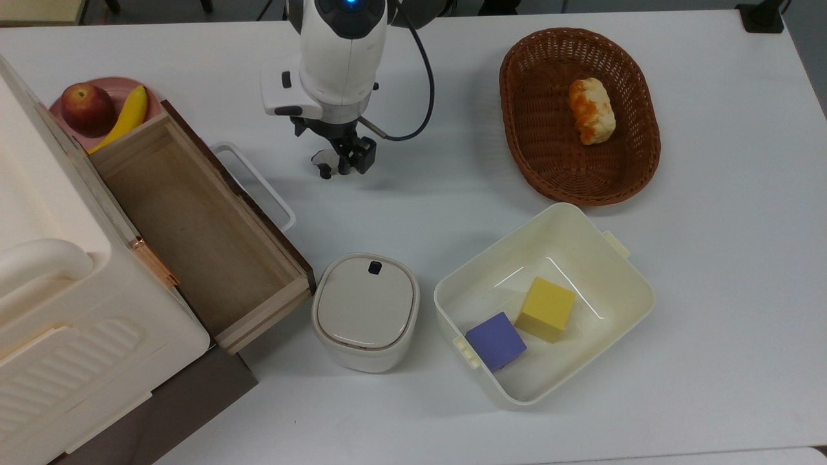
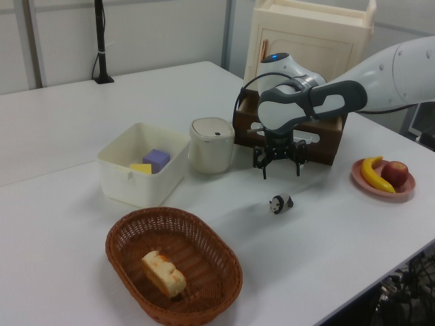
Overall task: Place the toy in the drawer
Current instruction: 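Descend onto the panda toy and close the gripper on it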
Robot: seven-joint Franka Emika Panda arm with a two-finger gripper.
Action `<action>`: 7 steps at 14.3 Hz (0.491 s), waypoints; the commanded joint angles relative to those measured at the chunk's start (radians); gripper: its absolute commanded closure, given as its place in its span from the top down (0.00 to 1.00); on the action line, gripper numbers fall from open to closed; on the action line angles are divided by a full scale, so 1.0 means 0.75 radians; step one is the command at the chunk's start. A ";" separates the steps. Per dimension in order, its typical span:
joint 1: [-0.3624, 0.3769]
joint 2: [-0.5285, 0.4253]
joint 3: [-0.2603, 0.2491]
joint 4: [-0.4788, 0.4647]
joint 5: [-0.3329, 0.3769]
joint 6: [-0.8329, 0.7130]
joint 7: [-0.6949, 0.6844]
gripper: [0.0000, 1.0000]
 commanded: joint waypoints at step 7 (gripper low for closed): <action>-0.008 -0.052 -0.048 -0.218 0.024 0.044 0.675 1.00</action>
